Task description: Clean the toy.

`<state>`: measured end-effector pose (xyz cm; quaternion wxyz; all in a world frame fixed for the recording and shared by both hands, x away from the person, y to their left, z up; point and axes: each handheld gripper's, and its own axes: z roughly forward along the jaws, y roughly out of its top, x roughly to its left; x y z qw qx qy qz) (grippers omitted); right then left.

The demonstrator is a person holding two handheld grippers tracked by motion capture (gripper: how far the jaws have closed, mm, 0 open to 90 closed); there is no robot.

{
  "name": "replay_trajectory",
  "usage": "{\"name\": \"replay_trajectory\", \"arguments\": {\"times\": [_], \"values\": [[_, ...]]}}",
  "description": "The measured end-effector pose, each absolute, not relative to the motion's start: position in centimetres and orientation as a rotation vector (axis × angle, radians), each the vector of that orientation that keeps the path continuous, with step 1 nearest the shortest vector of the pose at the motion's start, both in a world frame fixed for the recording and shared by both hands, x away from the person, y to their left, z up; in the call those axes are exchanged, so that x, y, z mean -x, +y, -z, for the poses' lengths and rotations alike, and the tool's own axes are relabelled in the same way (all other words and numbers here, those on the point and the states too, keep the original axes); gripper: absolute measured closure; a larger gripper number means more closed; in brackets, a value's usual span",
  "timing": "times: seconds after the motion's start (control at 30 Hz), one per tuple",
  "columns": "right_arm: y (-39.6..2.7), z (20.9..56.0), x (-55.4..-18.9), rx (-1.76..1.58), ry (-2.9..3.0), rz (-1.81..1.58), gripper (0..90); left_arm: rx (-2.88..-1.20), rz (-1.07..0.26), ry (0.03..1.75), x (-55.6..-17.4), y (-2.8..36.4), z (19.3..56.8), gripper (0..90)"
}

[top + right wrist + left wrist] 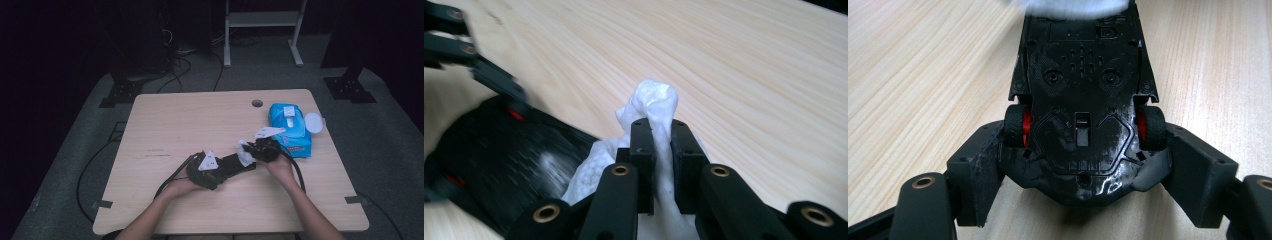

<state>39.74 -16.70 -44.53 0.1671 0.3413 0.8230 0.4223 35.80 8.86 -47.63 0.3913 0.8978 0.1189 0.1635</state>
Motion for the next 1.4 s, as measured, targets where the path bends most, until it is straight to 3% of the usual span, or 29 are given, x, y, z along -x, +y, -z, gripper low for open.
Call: {"name": "replay_trajectory", "arguments": {"times": [0.17, 0.8, 1.1, 1.4], "values": [[-18.9, 45.1, -38.6, -0.971, 2.351, -1.17, 82.2, -2.277, -0.402, 0.306, -35.9, 8.9, 47.6, 23.6], [-17.6, 44.9, -35.6, -0.911, 2.505, -1.286, 81.9, -2.264, -0.38, 0.345, -36.2, 9.0, 47.6, 23.5], [-17.9, 45.7, -35.2, -0.883, 2.482, -1.287, 81.7, -2.149, -0.233, 0.432, -36.8, 10.1, 46.8, 20.4], [-18.0, 45.7, -34.9, -0.864, 2.489, -1.279, 81.7, -2.166, -0.219, 0.448, -37.0, 10.2, 47.1, 27.4]]}}
